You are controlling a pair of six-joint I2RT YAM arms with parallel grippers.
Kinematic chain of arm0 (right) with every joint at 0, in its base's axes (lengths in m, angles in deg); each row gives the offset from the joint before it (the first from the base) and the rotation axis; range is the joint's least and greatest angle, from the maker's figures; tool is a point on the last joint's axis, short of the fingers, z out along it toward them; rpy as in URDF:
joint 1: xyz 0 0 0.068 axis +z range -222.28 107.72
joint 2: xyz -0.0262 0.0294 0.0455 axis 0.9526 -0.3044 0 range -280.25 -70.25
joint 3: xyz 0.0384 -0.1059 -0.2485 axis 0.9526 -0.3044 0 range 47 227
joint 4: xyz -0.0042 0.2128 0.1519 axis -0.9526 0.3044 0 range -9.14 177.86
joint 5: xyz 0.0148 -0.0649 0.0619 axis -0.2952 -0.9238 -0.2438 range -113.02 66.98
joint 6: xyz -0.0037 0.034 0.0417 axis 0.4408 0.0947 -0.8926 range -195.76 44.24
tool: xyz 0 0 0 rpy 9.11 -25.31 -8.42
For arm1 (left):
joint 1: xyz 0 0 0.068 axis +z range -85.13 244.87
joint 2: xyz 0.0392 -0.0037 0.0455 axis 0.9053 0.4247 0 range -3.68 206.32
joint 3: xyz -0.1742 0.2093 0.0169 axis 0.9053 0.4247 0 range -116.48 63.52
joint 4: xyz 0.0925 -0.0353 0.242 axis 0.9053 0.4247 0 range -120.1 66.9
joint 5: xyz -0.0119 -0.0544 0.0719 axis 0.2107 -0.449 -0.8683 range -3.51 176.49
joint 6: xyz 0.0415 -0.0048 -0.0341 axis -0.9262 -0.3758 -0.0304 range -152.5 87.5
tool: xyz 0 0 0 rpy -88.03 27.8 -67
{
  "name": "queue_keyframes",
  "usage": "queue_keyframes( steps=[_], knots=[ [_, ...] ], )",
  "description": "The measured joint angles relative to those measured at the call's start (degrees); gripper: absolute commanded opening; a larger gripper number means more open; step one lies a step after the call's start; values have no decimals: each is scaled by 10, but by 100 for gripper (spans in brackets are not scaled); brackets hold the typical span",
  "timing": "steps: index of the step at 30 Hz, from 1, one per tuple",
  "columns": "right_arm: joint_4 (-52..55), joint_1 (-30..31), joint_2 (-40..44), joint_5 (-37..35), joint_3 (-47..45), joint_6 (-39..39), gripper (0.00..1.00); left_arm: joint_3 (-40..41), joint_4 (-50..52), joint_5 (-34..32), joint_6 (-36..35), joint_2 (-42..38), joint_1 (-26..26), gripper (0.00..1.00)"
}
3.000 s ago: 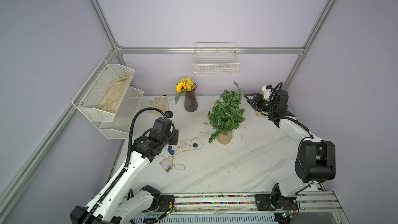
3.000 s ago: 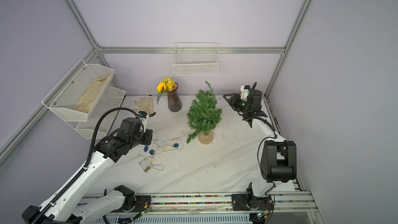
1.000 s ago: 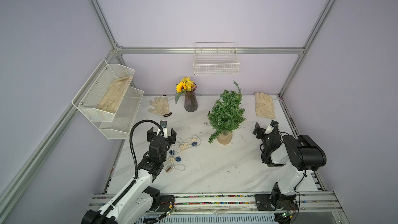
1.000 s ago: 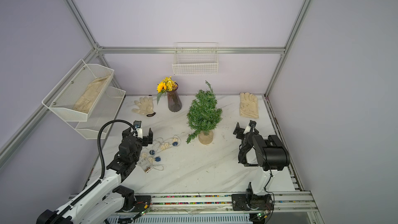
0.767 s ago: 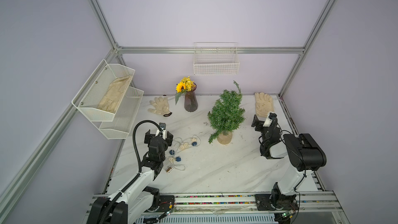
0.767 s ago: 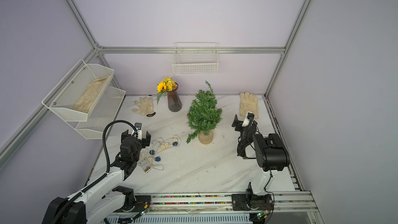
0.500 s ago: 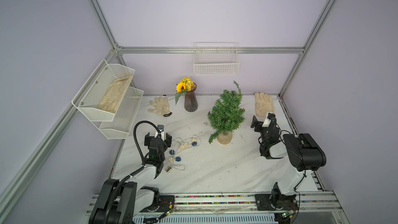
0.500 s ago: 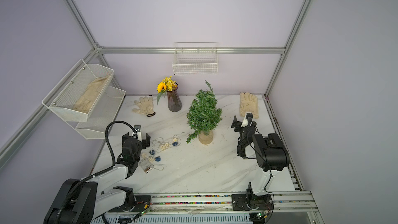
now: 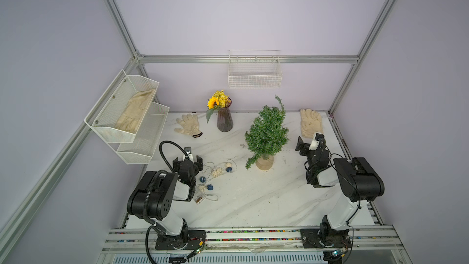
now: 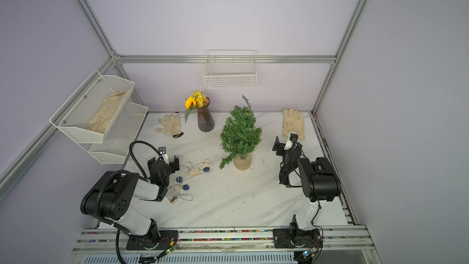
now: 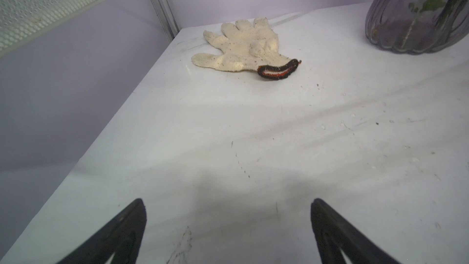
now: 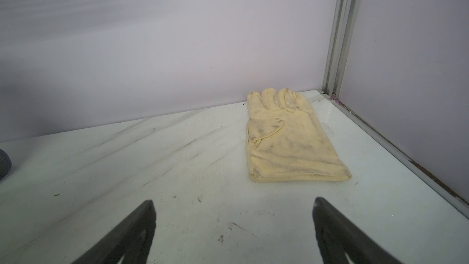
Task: Remove string lights from the small christmas tree
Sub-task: Reset both arms
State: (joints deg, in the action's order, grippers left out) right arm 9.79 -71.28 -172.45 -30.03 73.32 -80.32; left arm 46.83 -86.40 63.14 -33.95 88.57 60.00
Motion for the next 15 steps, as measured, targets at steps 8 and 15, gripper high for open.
queue_keyframes(
  steps=[8, 15],
  knots=[
    [0, 0, 0, 0, 0, 0, 97, -5, -1, -6, 7, 0, 2, 100],
    [0, 0, 0, 0, 0, 3, 97, -5, -2, -7, 8, 0, 2, 100]
  ],
)
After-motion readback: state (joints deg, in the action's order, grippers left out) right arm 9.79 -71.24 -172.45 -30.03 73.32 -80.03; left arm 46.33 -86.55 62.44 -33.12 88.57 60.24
